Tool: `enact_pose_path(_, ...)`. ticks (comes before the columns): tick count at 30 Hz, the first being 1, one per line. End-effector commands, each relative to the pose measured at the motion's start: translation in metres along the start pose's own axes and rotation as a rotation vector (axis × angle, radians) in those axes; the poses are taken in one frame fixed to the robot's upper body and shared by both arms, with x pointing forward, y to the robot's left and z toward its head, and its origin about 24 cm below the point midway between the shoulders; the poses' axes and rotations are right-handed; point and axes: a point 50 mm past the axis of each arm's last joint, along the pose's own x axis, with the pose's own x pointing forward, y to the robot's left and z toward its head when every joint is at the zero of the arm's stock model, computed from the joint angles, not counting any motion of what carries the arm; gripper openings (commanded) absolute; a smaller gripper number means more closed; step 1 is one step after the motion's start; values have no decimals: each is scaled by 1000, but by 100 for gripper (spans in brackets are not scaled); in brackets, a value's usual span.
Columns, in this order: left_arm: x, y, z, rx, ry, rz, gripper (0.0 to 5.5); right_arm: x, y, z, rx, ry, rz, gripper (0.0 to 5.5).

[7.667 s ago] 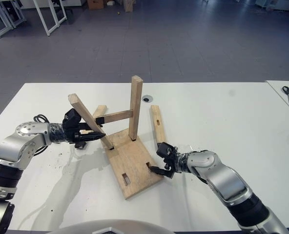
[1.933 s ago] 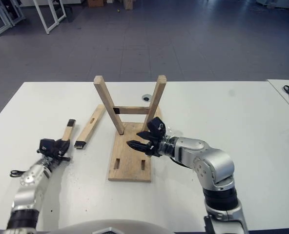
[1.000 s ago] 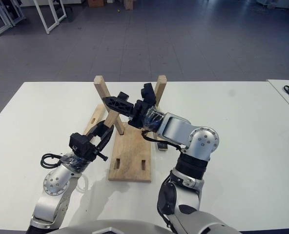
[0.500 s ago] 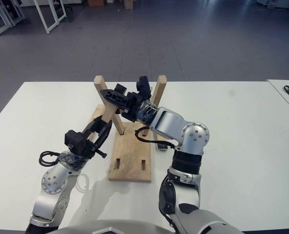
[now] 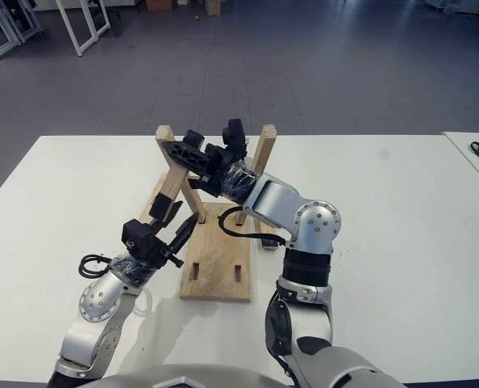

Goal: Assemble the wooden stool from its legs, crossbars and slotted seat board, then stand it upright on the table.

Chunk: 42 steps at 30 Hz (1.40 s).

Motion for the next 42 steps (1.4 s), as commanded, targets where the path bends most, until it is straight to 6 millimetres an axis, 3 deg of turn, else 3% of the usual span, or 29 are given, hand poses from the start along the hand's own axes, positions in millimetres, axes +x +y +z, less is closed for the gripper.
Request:
enact_pose_path(1, -1, -1, -3, -26, 45, -42, 280, -18, -12, -1, -90, 5, -96, 41)
enact_pose_path(4, -10, 5, -11, -45, 104, -12, 332, -76, -18, 1, -201, 76, -195, 41)
enact_pose_path(6, -15, 9, -15, -53, 126, 19, 368, -104, -15, 3, -256, 142, -240, 41)
enact_pose_path(9, -14, 9, -22, -31, 165, 45, 416, -116, -24, 14, -377, 161, -384, 41)
enact_pose_path(12, -8, 10, -26, -9, 192, 53, 422, -96, -54, 27, -529, 47, -598, 41)
enact_pose_path(15, -4, 13, -27, 12, 202, 56, 422, -72, -71, 32, -684, -47, -707, 41)
enact_pose_path(19, -4, 12, -28, 16, 208, 80, 422, -55, -85, 43, -739, -184, -774, 41)
enact_pose_path(24, -3, 13, -29, 25, 212, 87, 422, -69, -85, 43, -738, -199, -789, 41)
enact_pose_path(27, -2, 12, -30, 21, 211, 98, 422, -79, -93, 53, -771, -223, -852, 41)
enact_pose_path(42, 0, 12, -31, 26, 209, 96, 422, -75, -124, 36, -728, -164, -896, 41)
